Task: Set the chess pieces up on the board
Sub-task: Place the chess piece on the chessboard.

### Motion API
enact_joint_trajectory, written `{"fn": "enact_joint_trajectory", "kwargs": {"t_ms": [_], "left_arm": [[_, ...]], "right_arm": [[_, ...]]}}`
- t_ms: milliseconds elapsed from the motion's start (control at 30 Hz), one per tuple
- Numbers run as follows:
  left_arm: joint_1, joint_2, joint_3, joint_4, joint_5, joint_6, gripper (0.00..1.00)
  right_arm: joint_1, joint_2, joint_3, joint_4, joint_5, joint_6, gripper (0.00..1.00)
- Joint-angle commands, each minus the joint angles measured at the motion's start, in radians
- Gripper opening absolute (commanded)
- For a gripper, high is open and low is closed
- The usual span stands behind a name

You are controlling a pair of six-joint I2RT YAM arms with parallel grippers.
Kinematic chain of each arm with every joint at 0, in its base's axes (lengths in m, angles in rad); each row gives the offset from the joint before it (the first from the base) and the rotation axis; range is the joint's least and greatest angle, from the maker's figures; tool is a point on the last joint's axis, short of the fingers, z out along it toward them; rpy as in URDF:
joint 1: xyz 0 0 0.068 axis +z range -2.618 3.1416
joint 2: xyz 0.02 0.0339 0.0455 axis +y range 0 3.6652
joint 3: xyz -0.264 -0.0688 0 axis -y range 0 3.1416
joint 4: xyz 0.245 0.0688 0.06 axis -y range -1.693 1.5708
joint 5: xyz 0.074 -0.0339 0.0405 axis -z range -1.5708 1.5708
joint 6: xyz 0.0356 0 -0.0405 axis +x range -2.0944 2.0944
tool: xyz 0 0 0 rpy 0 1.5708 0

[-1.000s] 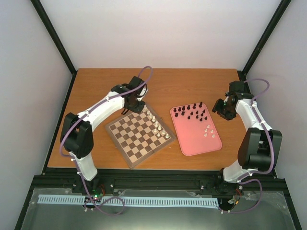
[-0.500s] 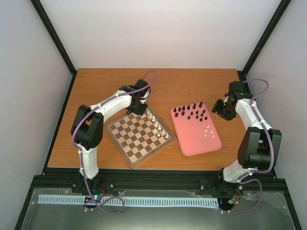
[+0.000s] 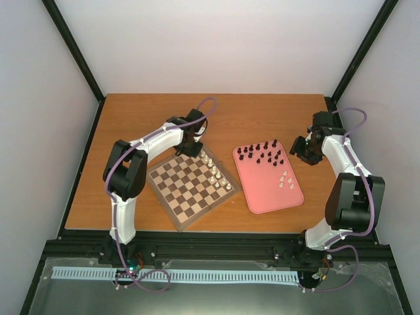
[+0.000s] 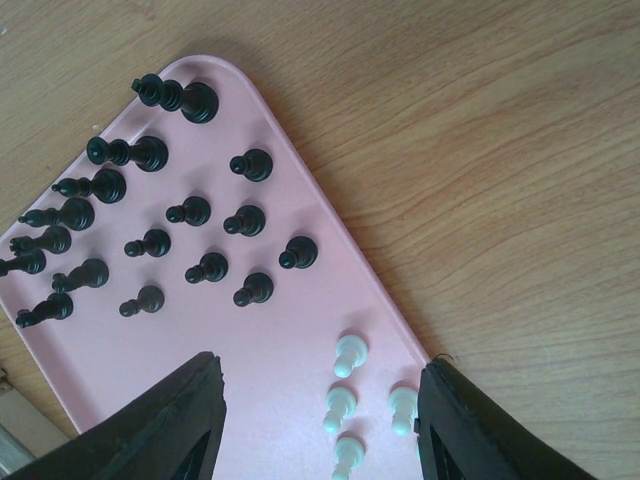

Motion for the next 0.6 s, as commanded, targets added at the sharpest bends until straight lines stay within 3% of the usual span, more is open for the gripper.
{"fn": "enact_joint_trajectory", "kwargs": {"t_ms": [0,567], "left_arm": [[0.015,0.018,0.047,0.018,-0.005,-0.009,0.01],[0.021,0.063,0.068,0.036,-0.003,-0.012,0.01]], "right_arm": [[-0.007,0.010,0.007,-0.003,-0.007,-0.009,0.54],[-0.008,0.014,0.002,-0.005,-0.008,-0.013,0.54]]}}
